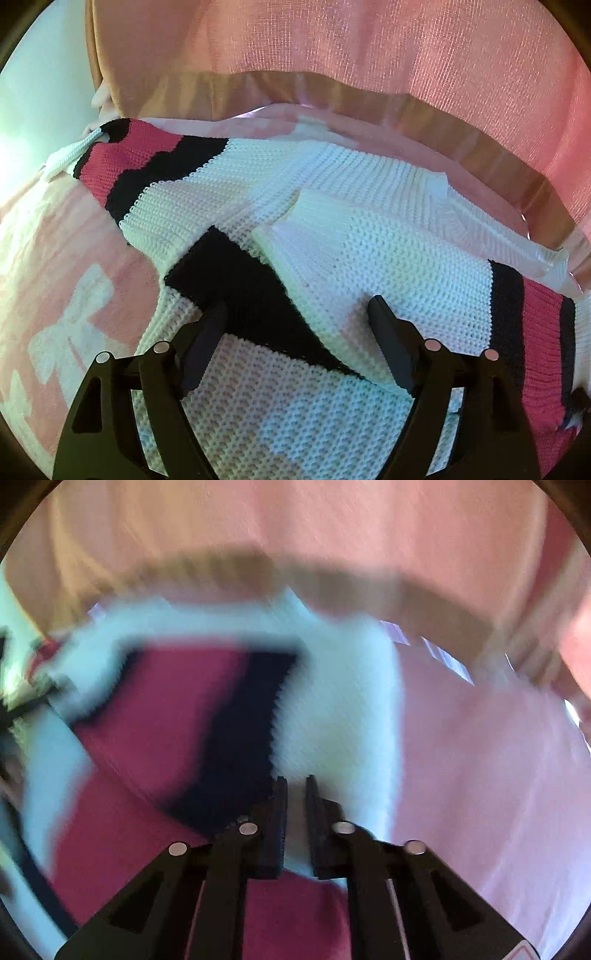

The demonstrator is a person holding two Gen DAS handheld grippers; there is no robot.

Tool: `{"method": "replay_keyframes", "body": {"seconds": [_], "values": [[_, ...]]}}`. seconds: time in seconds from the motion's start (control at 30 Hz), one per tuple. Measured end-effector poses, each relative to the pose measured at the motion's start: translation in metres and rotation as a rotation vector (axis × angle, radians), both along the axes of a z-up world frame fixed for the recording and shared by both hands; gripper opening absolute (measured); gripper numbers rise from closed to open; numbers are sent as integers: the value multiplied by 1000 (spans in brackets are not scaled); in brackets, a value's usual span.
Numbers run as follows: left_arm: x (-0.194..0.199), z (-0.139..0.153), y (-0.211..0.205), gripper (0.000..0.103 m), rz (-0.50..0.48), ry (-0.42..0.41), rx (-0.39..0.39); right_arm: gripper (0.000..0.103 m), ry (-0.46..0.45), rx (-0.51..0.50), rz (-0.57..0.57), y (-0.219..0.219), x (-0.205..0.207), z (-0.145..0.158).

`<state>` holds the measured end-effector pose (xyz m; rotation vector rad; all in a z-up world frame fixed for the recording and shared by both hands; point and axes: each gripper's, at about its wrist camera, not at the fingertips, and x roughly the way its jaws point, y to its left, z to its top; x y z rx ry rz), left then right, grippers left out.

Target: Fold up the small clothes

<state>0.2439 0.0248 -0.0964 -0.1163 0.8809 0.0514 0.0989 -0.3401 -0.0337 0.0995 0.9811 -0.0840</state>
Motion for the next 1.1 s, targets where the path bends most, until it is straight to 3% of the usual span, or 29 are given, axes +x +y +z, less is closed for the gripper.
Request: {"method": "replay_keyframes", "body": {"seconds": [0.13, 0.2, 0.23, 0.4, 0.47, 0.6, 0.67, 0.7, 0.73, 0.77, 0.83, 0.97, 1.03, 1.1], "values": [[0, 0, 0, 78, -3, -1, 1, 0, -41, 77, -107, -12, -23, 20], [0, 0, 0, 78, -8, -1, -4, 0, -41, 23, -69, -2, -23, 17], [0, 0, 0, 79, -10, -1, -5, 0, 23, -38, -67, -3, -21, -2], [-3, 1, 1, 84, -37, -17, -31, 0, -39, 27, -134, -9, -33, 15], [-8, 5, 2, 84, -39, -43, -47, 11, -71, 8, -184, -9, -43, 23], [-20, 12, -1, 85, -49, -83, -57, 15, -70, 50, -232, -21, -43, 24], [-18, 11, -5, 85, -66, -61, -45, 33, -54, 56, -253, -23, -36, 18], [-17, 10, -6, 85, -70, -57, -46, 47, -49, 65, -263, -25, -38, 17], [-17, 9, -7, 85, -74, -54, -48, 49, -49, 95, -269, -27, -33, 11], [-15, 8, -8, 84, -76, -46, -49, 47, -49, 132, -262, -27, -28, 7], [-13, 6, -9, 83, -80, -38, -53, 17, -51, 205, -234, -27, -22, 2], [-6, 7, -16, 69, -95, -36, -31, 10, -93, 194, -248, -28, -24, 16], [-3, 6, -17, 69, -90, -29, -23, 8, -128, 204, -283, -37, -36, 25], [-1, 4, -16, 69, -85, -20, -24, 7, -91, 203, -325, -48, -39, 17]]}}
